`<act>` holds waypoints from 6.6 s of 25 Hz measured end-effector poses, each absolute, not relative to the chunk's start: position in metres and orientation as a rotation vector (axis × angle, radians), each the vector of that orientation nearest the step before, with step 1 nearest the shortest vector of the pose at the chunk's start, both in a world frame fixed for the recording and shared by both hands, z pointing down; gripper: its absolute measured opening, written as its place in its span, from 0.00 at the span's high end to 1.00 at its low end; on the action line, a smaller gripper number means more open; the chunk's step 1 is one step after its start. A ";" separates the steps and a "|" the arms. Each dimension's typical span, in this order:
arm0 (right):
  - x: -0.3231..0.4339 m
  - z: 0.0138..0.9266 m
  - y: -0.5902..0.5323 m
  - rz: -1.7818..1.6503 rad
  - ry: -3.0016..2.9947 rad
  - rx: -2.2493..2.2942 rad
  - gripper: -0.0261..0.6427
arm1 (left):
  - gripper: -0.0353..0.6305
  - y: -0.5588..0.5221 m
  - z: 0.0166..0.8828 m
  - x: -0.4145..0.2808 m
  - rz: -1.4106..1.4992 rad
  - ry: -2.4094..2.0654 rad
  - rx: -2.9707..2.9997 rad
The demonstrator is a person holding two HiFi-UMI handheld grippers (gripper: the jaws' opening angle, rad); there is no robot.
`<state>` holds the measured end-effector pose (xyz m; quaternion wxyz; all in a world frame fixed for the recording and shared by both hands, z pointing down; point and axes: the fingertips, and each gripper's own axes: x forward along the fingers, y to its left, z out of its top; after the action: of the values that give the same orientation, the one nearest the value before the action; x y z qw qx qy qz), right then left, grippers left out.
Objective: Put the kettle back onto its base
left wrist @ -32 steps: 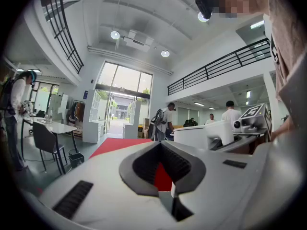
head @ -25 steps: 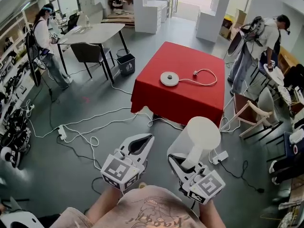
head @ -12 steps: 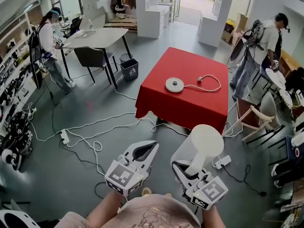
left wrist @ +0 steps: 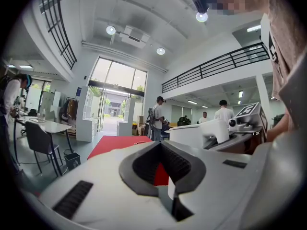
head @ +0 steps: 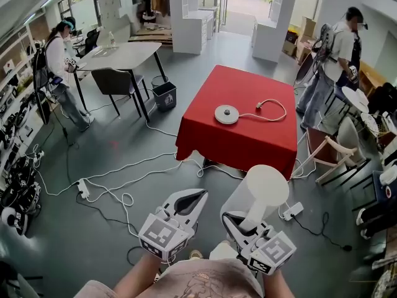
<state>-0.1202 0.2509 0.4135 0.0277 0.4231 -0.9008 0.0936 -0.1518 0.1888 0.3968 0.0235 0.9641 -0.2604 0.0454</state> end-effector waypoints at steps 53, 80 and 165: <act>0.009 0.405 0.035 0.265 -2.866 1.063 0.96 | 0.97 -0.028 0.399 -0.012 0.169 -0.956 2.929; 0.042 0.410 -0.050 0.293 -2.893 1.003 0.95 | 0.97 -0.110 0.410 0.008 0.195 -1.034 2.873; -0.010 0.497 -0.275 0.244 -2.877 0.879 0.95 | 0.97 -0.301 0.424 0.016 0.323 -0.992 2.892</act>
<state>-0.0101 -0.2752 0.4968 0.0616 0.2906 -0.9514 0.0806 0.0163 -0.3007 0.4244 0.0337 0.9402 -0.3224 0.1050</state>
